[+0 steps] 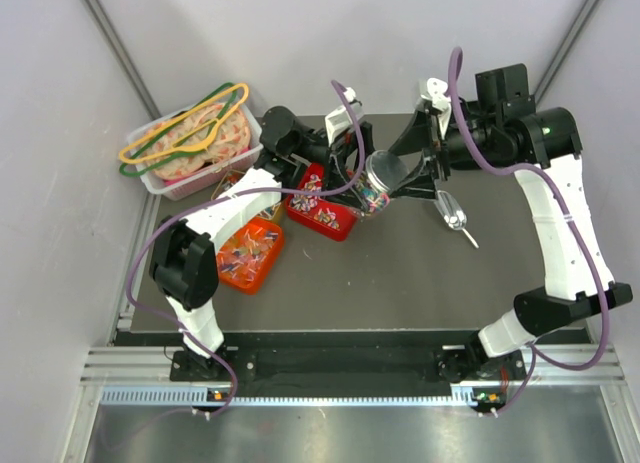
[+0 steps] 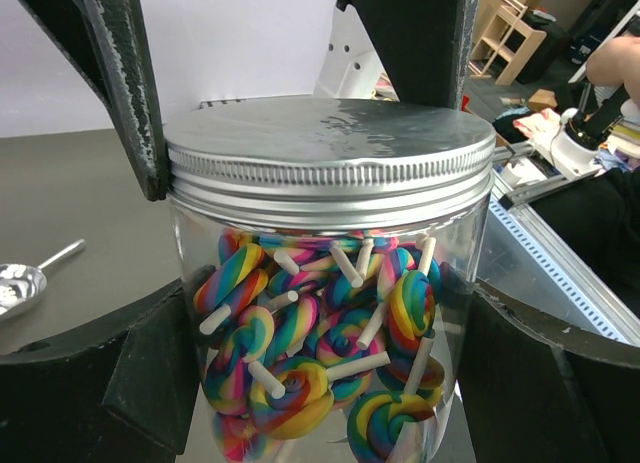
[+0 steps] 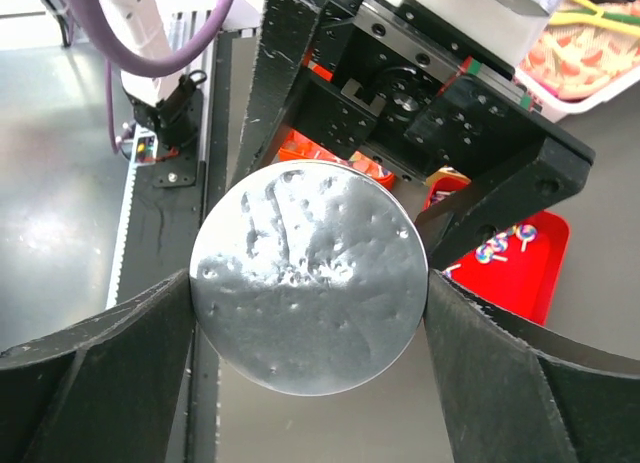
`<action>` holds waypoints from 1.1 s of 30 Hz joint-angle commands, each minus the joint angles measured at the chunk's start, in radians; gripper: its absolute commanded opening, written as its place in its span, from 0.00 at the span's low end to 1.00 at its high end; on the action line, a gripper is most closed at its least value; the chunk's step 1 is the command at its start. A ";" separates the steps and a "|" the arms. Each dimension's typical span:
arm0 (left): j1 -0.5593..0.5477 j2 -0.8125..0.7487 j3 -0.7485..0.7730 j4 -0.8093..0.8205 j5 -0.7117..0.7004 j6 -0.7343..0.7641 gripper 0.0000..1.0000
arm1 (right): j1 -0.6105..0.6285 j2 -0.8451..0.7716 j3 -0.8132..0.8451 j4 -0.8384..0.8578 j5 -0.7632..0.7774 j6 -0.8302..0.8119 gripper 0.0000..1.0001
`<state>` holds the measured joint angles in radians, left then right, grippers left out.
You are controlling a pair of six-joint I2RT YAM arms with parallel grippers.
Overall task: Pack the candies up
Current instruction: Screw the bottle lid onto the packing bottle.
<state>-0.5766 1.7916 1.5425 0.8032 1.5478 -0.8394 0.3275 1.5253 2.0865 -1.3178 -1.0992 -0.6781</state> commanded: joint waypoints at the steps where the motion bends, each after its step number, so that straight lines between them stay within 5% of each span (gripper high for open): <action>1: 0.021 -0.041 0.050 0.065 0.129 0.011 0.01 | 0.019 -0.037 -0.049 -0.031 0.028 0.153 0.79; 6: 0.024 -0.032 0.070 0.059 0.129 0.011 0.01 | 0.019 -0.050 -0.103 0.078 0.071 0.322 0.60; 20: 0.026 -0.011 0.136 0.036 0.129 0.019 0.01 | 0.027 -0.085 -0.197 0.299 0.111 0.618 0.60; 23: 0.024 -0.008 0.142 0.030 0.129 0.020 0.01 | 0.027 -0.079 -0.163 0.238 0.078 0.545 0.78; 24: 0.024 -0.008 0.142 0.028 0.127 0.020 0.01 | 0.030 -0.079 -0.143 0.218 0.070 0.498 0.94; 25: 0.024 -0.006 0.142 0.028 0.129 0.020 0.01 | 0.030 -0.082 -0.140 0.203 0.064 0.482 0.99; 33: 0.023 -0.008 0.146 0.028 0.127 0.020 0.01 | 0.062 -0.091 -0.157 0.193 0.061 0.434 0.99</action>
<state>-0.5526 1.8091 1.6428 0.7647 1.5547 -0.8425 0.3588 1.4437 1.9190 -1.0977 -1.0069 -0.2344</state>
